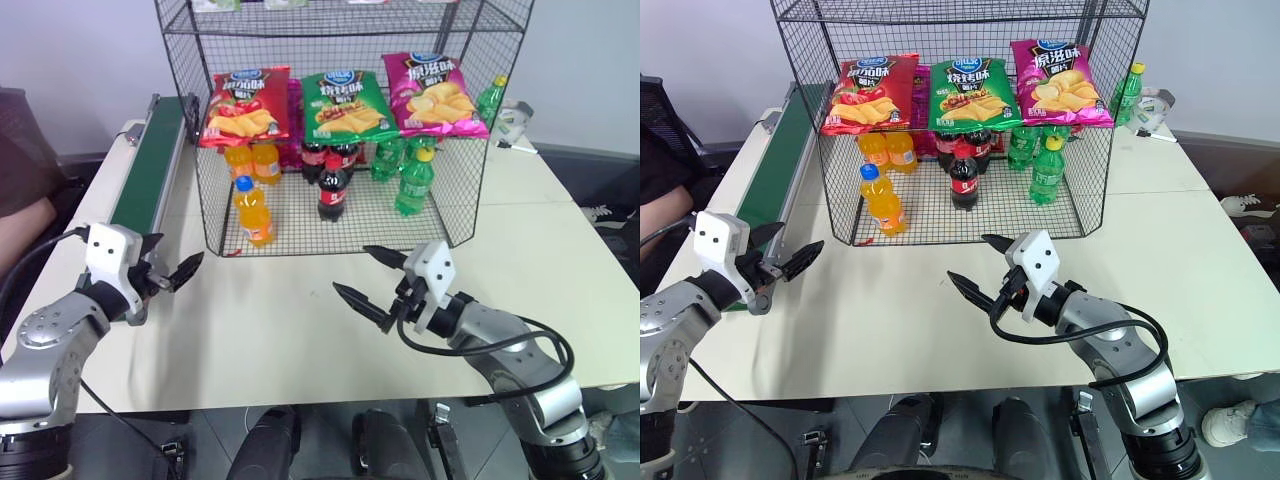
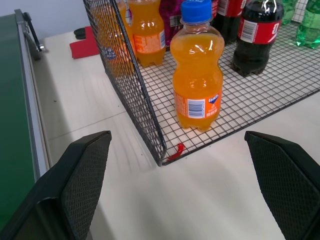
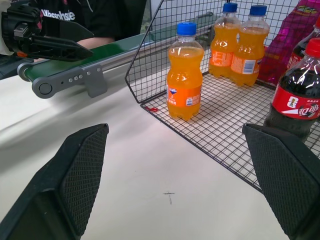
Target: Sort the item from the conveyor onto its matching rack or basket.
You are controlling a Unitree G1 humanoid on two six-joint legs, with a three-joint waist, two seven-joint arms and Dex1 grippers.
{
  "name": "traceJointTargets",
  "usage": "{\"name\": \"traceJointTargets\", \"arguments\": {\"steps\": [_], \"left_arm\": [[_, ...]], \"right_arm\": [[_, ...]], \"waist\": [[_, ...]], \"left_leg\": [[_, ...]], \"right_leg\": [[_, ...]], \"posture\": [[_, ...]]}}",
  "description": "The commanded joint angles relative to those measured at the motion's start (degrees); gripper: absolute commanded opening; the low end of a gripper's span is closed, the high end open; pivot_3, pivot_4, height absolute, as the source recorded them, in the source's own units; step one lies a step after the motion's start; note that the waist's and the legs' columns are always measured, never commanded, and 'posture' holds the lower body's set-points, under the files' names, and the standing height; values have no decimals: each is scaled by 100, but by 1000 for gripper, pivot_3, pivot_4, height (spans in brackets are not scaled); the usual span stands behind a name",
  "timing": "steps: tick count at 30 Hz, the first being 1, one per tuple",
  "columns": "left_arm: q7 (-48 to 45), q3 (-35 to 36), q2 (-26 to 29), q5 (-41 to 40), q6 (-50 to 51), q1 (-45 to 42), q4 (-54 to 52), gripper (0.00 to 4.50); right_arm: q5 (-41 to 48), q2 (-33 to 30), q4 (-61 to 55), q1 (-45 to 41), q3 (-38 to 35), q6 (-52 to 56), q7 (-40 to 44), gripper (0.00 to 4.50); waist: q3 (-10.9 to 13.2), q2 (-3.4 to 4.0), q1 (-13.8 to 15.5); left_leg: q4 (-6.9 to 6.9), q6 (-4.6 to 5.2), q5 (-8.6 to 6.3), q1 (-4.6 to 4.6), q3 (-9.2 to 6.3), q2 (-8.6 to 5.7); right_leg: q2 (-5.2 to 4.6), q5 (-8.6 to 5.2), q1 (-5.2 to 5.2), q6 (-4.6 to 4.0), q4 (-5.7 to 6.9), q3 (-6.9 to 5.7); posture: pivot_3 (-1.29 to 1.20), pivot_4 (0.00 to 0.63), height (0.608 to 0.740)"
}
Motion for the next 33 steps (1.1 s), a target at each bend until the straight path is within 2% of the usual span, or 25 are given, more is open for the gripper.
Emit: {"name": "traceJointTargets", "arguments": {"steps": [1,33], "left_arm": [[-22,89,0,-32,-115,-15,-127,4450],[70,32,-304,35,-304,-15,-47,4450]], "right_arm": [[71,40,-168,-54,-37,-42,-13,4500],[143,93,-114,-52,-32,-87,33,4500]], "waist": [[0,0,0],[0,0,3]], "left_leg": [[0,0,0,0,0,0],[0,0,0,0,0,0]], "right_leg": [[0,0,0,0,0,0],[0,-1,0,-1,-1,0]], "posture": [[0,150,740],[0,150,740]]}}
